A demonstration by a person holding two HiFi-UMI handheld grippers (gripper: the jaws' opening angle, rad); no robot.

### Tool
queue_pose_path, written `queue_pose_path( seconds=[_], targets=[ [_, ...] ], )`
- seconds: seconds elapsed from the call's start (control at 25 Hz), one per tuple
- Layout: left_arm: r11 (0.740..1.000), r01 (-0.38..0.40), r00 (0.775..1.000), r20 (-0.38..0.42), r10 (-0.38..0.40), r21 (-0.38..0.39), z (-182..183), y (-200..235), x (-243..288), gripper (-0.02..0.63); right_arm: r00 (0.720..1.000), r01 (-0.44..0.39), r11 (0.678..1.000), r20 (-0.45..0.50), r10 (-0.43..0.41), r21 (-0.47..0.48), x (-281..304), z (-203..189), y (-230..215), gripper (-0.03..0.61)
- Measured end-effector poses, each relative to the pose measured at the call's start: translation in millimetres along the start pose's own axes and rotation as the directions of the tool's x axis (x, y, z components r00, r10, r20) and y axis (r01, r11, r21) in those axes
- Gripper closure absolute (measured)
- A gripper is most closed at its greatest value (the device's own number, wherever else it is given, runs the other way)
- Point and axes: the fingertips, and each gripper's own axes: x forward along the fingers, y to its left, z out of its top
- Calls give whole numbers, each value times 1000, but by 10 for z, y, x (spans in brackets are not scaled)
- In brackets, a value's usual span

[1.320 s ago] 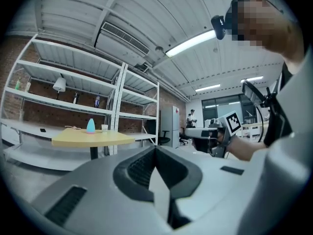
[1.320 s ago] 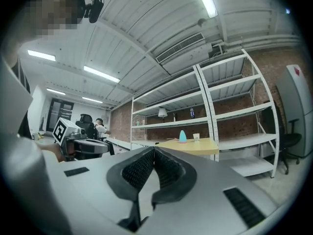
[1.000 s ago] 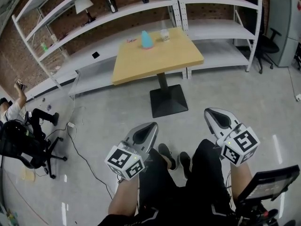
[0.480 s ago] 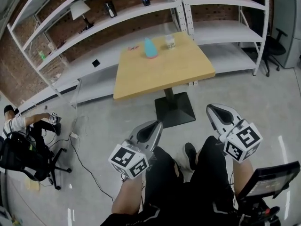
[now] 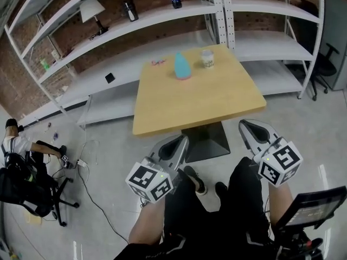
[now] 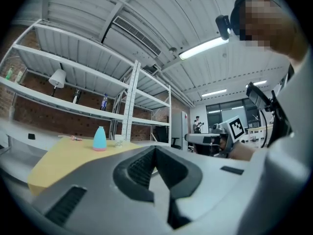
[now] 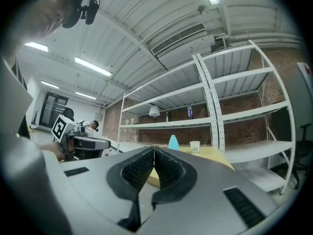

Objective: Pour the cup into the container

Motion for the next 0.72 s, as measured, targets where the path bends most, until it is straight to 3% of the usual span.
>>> queue_pose_path(
  seconds=[0.72],
  targets=[
    [1000,15,1000,-21,-16,-5,253,1472,1251,614,999,35,999,12,-35,35,1694,66,-1121,575]
  ],
)
